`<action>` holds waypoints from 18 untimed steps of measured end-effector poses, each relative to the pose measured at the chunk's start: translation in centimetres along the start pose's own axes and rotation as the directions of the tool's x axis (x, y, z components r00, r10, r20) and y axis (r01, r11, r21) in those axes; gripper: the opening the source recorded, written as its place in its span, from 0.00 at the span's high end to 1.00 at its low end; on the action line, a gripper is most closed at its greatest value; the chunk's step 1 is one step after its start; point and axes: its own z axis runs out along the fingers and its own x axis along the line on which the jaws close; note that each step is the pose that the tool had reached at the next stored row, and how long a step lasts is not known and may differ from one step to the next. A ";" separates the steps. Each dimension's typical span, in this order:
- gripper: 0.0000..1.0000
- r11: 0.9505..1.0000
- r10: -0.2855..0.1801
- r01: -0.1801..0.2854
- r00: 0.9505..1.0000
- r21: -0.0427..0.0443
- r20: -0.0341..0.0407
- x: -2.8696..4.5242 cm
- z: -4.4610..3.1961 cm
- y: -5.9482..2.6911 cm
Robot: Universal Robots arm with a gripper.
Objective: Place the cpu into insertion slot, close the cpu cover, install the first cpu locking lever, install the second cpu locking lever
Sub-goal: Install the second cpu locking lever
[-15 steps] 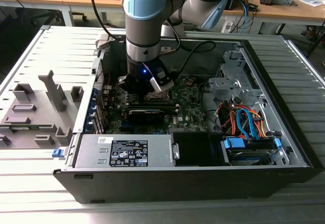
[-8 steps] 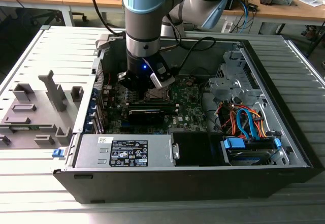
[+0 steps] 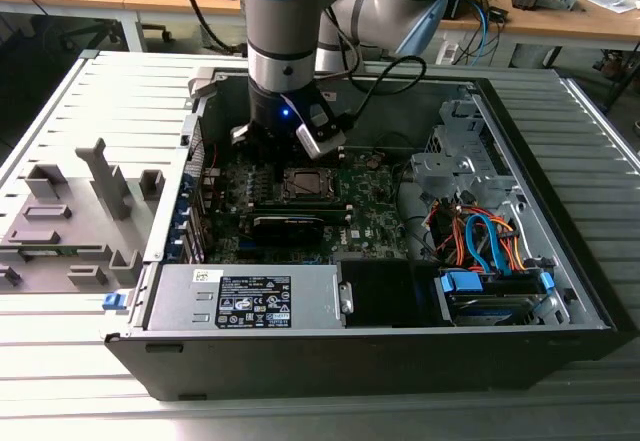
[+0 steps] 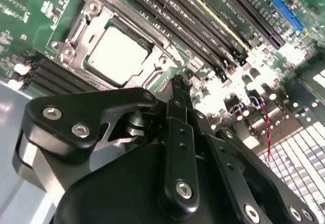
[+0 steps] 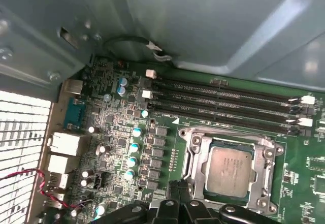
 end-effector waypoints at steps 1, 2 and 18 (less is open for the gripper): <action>0.89 1.000 0.000 0.000 1.000 0.000 0.000 0.01 -0.54 0.04; 0.89 1.000 0.000 0.000 1.000 0.000 0.000 0.02 -0.91 0.07; 0.89 0.998 0.004 -0.002 1.000 0.061 -0.029 -1.17 -2.19 -0.19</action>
